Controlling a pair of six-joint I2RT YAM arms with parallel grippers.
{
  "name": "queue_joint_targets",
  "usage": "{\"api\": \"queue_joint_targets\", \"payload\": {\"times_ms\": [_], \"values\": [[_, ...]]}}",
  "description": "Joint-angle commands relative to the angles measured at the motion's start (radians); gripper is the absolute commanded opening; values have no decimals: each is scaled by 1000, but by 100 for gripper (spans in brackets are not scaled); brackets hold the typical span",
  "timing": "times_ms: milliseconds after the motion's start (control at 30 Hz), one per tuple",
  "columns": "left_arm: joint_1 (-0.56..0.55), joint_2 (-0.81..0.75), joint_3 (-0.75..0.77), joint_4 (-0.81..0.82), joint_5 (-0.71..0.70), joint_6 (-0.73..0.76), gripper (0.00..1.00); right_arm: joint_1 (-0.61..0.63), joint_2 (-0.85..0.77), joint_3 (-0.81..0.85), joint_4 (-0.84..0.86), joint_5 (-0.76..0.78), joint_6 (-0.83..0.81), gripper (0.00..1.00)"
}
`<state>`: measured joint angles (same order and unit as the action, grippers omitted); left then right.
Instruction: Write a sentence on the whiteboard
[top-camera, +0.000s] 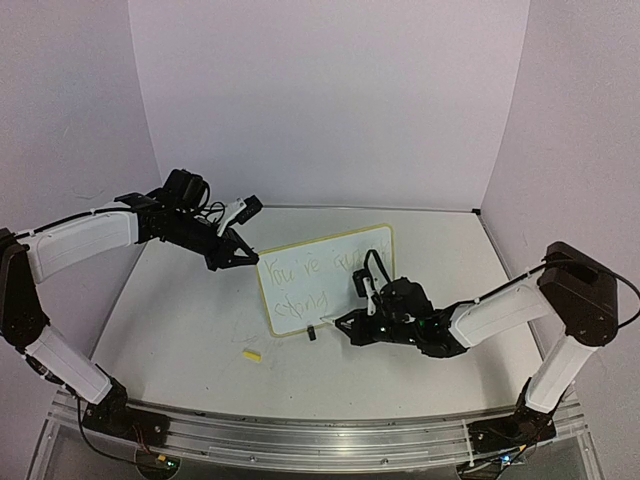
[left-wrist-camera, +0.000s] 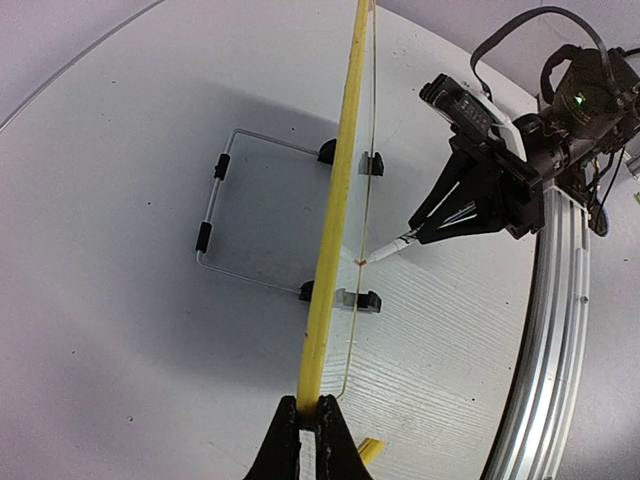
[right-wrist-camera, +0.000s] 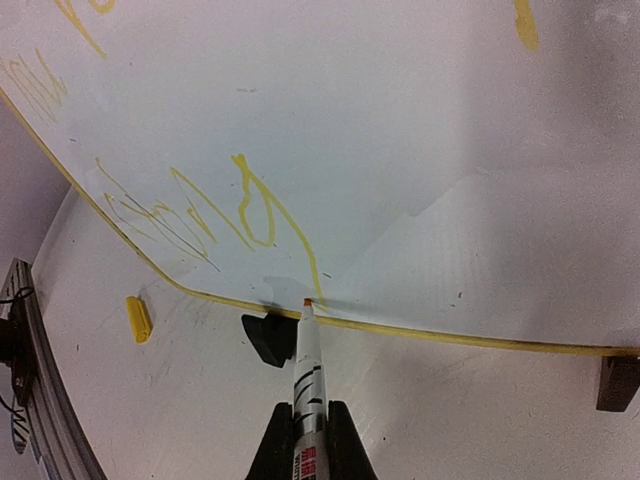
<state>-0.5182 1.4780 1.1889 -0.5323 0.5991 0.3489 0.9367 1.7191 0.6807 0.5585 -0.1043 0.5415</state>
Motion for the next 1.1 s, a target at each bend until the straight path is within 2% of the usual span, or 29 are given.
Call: {"api": "queue_joint_targets", "payload": {"times_ms": [0,200,333,567,1067], "values": [[-13,4,3,-26,-30,42,0,-7,-38,11,140,-23,23,0],[-13,2,4,-24,-26,43,0,-6,-165,-94,191,-40,47,0],[-13,4,3,-24,-23,41,0,-6,-202,-120,121,37,31,0],[-14,8,2,-26,-26,41,0,-6,-163,-83,45,104,12,0],[-14,9,2,-26,-28,41,0,-8,-105,-33,37,168,5,0]]}}
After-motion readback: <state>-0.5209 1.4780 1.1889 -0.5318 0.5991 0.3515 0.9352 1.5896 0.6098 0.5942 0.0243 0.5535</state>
